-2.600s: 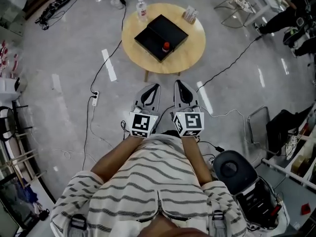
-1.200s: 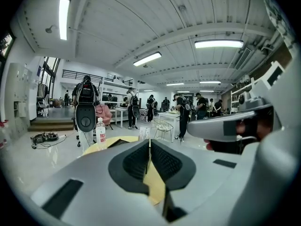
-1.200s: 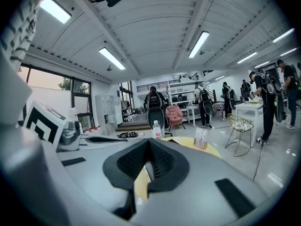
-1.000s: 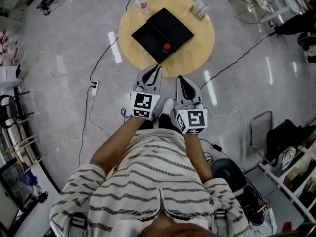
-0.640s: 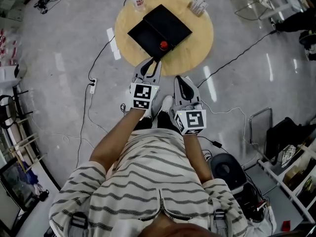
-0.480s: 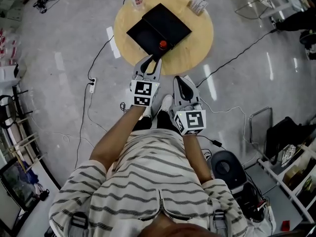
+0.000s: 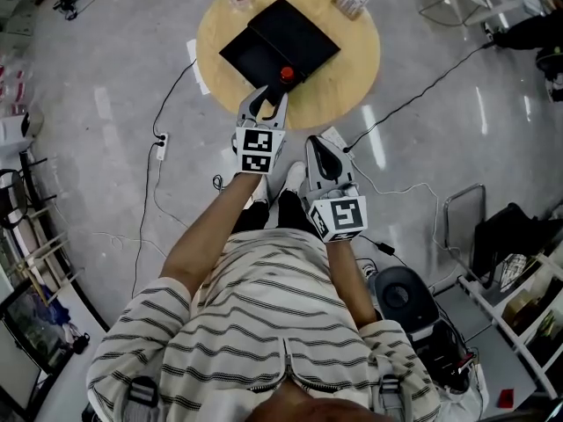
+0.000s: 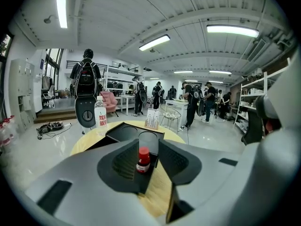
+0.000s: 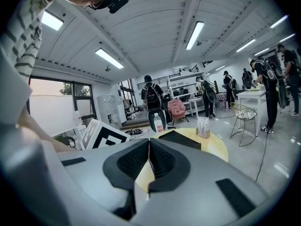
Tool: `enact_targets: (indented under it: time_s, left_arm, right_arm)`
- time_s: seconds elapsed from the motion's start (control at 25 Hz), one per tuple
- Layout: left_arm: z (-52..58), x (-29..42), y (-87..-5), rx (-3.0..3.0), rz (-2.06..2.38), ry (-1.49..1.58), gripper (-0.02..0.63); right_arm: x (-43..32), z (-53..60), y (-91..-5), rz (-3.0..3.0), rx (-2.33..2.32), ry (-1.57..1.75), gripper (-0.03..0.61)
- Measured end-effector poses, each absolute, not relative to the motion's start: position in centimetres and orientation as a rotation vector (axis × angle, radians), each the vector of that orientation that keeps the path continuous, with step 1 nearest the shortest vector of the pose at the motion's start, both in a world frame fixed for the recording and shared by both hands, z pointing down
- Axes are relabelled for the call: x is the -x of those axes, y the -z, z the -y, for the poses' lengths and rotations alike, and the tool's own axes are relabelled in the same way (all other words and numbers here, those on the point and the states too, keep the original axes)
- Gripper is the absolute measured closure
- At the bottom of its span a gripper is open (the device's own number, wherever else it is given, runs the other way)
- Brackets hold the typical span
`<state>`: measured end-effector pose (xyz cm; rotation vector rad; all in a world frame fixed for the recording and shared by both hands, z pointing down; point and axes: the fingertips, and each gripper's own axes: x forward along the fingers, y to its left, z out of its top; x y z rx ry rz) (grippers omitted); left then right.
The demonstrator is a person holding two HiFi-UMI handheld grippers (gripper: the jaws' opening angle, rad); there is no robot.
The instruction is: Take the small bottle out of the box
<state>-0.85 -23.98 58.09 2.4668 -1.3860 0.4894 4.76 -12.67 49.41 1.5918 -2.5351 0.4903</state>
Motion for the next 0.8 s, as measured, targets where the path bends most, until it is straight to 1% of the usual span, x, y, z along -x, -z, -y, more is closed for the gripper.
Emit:
enact_targets:
  time_s: [0.36, 0.48, 0.8]
  left_arm:
    - [25.5, -0.1, -60.2, -2.443, 1.386, -0.514, 0.489]
    - [26.0, -0.3, -61.3, -2.441, 1.367, -0.529, 0.456]
    - [27.8, -1.1, -63.8, -2.427, 1.360, -0.598, 0.442]
  right_arm:
    - [-5.5, 12.5, -50.1, 2.517, -1.594, -0.513, 0.566]
    - [-5.5, 12.6, -50.3, 2.510, -1.590, -0.509, 0.566]
    - [-6.1, 12.9, -50.8, 2.498, -1.582, -0.525, 0.566]
